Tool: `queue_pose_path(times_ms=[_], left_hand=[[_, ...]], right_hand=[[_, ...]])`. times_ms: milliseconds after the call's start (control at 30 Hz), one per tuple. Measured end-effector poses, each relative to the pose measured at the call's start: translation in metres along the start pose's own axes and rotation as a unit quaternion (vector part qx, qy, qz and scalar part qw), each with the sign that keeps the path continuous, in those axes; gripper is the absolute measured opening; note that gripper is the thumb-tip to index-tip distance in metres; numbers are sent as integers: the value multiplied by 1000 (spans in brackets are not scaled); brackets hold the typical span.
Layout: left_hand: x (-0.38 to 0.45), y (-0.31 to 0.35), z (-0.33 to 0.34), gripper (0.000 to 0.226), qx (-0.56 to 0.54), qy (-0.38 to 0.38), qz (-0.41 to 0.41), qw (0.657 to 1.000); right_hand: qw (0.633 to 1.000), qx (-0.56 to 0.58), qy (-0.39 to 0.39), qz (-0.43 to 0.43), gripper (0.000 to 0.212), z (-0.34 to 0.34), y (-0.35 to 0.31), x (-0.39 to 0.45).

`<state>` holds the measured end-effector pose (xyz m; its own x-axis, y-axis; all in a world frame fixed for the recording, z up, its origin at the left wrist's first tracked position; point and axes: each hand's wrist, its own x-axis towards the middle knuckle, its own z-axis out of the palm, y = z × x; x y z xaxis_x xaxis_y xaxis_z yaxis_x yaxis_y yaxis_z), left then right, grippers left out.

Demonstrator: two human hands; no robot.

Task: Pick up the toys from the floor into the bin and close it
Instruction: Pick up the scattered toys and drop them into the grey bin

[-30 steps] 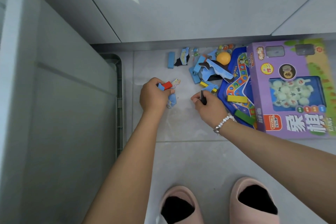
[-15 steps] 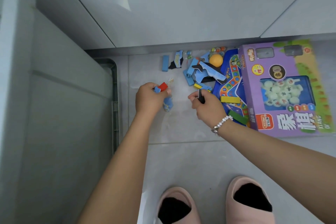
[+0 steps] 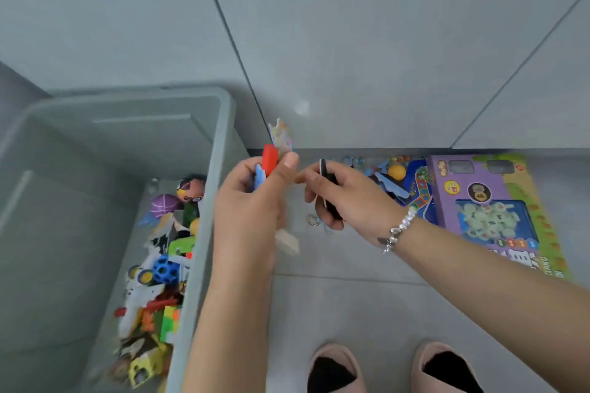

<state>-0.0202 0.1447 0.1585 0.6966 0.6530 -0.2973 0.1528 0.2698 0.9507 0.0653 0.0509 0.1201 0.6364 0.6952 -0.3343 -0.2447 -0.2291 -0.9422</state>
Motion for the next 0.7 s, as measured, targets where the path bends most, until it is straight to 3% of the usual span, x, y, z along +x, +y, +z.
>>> queue_pose_path(times_ms=[167,267,500,700], left_hand=[[-39,42,-64,22,-16,154,57,986],[-44,34,-98,19,33,227,30,973],[-48,13,-122,29,94,264,-22,960],[-48,5,-95,23,101,257,40,960]], right_hand=[[977,111,-164,75,24,71,-51,-8],[963,133,-209,104,35,107,-61,-5],[965,70,-234,96,50,127,-52,1],[988,-3,-155,22,33,101,-45,-11]])
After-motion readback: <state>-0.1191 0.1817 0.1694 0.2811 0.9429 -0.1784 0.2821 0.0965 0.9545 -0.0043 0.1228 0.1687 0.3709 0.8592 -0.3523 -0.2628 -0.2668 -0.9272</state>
